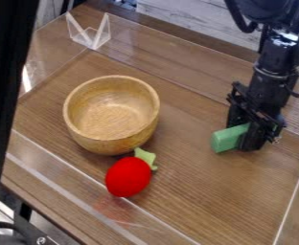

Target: Put the green block in the brown bowl

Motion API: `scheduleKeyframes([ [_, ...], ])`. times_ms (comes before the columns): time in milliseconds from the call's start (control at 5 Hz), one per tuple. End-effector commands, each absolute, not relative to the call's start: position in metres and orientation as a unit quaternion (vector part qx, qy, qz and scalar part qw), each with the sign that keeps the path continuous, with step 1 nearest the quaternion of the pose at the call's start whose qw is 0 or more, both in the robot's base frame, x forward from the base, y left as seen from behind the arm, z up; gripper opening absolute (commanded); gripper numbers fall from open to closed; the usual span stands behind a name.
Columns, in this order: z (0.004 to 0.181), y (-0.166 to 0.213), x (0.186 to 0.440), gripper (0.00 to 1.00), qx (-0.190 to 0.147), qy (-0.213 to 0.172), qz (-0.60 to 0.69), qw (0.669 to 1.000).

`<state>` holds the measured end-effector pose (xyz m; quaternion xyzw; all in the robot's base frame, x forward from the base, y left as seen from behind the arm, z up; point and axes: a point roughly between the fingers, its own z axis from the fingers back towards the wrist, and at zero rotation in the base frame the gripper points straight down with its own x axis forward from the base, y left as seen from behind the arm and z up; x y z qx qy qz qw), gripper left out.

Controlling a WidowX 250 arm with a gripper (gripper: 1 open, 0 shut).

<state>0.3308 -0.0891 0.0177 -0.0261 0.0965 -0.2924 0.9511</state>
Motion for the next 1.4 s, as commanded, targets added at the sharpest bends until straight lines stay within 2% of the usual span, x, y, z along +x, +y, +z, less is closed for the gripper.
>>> scheduleKeyframes([
  [0, 0.045, -0.096, 0.333, 0.00, -0.021, 0.057, -0.274, 0.960],
  [400, 0.046, -0.095, 0.338, 0.00, -0.013, 0.053, -0.290, 0.955],
  [800, 0.040, -0.093, 0.361, 0.00, -0.011, 0.055, -0.339, 0.939],
  [1000, 0.043, -0.095, 0.364, 1.00, -0.017, 0.052, -0.326, 0.944],
  [1200, 0.045, -0.096, 0.365, 1.00, -0.022, 0.054, -0.315, 0.947],
])
